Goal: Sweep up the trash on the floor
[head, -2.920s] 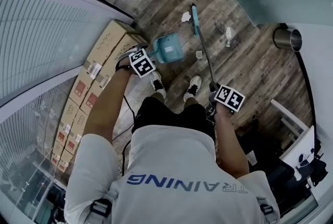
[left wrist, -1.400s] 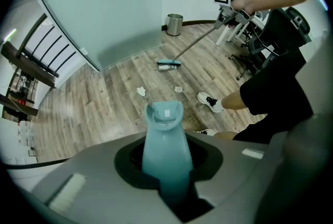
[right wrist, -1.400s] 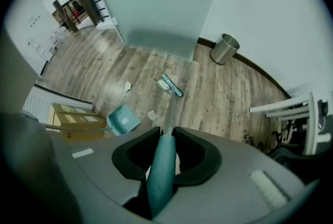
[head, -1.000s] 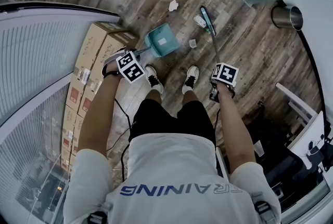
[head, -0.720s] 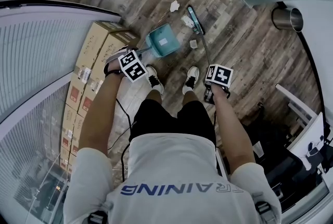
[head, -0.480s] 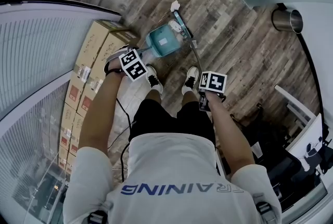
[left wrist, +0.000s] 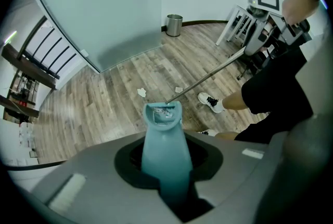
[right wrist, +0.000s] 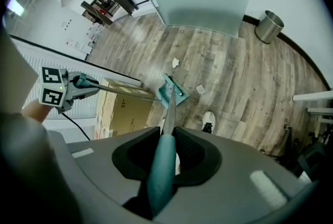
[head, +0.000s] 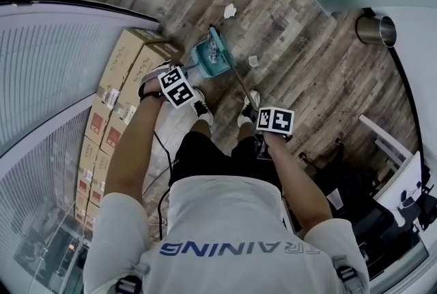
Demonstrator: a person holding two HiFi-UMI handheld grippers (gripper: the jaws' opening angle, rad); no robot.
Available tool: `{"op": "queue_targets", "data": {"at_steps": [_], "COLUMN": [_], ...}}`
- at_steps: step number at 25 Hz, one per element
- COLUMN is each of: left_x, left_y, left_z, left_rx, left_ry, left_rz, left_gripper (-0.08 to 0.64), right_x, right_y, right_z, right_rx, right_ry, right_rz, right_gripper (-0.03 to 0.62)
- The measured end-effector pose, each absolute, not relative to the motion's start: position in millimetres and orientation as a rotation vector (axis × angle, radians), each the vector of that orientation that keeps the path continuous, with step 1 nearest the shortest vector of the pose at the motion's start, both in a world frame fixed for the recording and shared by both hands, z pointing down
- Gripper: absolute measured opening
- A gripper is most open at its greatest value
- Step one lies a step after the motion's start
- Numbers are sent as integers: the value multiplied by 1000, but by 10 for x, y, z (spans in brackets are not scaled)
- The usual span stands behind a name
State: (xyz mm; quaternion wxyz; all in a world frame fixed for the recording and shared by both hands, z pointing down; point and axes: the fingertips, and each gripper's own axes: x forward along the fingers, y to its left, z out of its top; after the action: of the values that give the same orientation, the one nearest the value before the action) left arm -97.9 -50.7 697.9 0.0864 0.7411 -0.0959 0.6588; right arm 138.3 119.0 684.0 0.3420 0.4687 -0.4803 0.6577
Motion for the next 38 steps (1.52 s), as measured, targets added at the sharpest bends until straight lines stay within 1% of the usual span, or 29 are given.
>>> {"op": "queue_targets", "data": {"at_steps": [8, 13, 17, 26, 32, 38], "left_x": [-984, -986, -987, -974, -975, -995], "left_y": [-514, -496, -491, -506, -501, -501], "left_z": [6982, 6978, 6983, 6975, 6971, 6989], "left_rx": [2213, 2221, 2224, 2229, 2230, 2234], "left_ry": [-287, -291, -294, -295, -296, -296], "left_rz": [1961, 1960, 1959, 1957, 1953, 1950], "left_gripper": [92, 92, 92, 92, 94, 94], "right_x": [1438, 1711, 2000, 2415, 2383, 2110], "right_y": [1217, 1081, 718, -611, -955, -709], "right_z": [6720, 6616, 6611, 6815, 7094, 7295], "right_rx": [1150, 1169, 1243, 1363, 1316, 1183], "right_ry": [-1289, -1321, -1351, -1355, -1317, -1296], "right_rz": [1698, 1674, 1523, 1123, 1053, 1031], "right_gripper": [104, 104, 106, 106, 106, 106]}}
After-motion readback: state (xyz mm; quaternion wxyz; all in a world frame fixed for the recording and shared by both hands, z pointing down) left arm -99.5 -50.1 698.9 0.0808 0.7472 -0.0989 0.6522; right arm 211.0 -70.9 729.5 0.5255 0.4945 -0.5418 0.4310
